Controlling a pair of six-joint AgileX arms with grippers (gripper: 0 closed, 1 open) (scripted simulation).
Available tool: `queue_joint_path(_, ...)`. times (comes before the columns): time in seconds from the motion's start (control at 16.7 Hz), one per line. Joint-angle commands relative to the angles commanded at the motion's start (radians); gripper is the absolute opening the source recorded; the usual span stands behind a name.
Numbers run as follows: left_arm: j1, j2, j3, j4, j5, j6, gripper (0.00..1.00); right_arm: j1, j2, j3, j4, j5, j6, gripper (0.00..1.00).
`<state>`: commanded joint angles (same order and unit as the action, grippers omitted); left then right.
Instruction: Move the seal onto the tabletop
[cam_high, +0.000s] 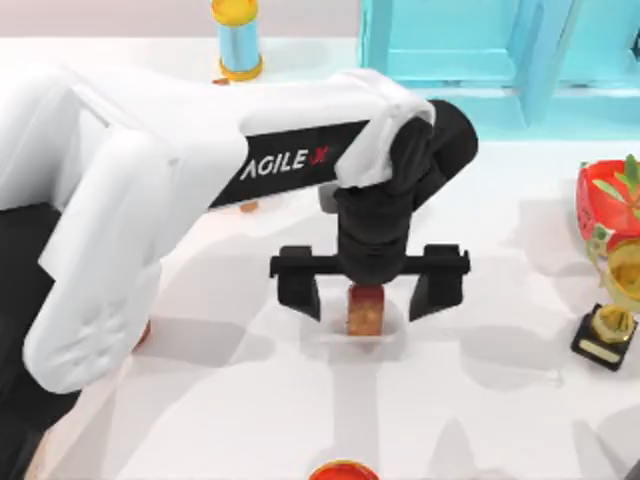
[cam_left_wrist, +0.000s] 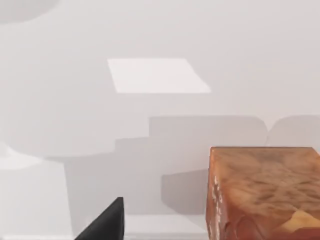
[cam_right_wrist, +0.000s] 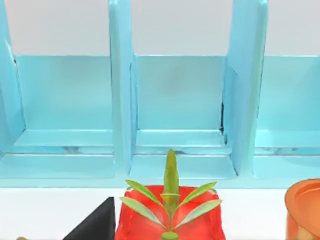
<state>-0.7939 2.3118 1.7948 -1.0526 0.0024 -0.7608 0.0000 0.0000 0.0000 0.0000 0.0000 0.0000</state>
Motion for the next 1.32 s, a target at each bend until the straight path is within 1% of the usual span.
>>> queue_joint_path(0.24, 0.001, 0.001, 0.002, -0.002, 0.0, 0.0, 1.0, 0.0, 0.0, 0.0, 0.0, 0.0, 0.0, 1.0)
queue_joint_path(0.36, -0.004, 0.015, 0.035, -0.034, 0.0, -0.005, 1.0, 0.0, 0.0, 0.0, 0.0, 0.0, 0.0, 1.0)
queue_joint_path(0.66, -0.004, 0.027, 0.249, -0.24, -0.001, -0.009, 1.0, 0.0, 0.0, 0.0, 0.0, 0.0, 0.0, 1.0)
queue_joint_path(0.9, -0.006, 0.032, 0.389, -0.367, 0.002, -0.009, 1.0, 0.0, 0.0, 0.0, 0.0, 0.0, 0.0, 1.0)
queue_joint_path(1.14, -0.008, 0.041, 0.571, -0.548, 0.001, -0.009, 1.0, 0.0, 0.0, 0.0, 0.0, 0.0, 0.0, 1.0)
queue_joint_path(1.32, -0.004, 0.028, 0.645, -0.618, 0.0, -0.005, 1.0, 0.0, 0.0, 0.0, 0.0, 0.0, 0.0, 1.0)
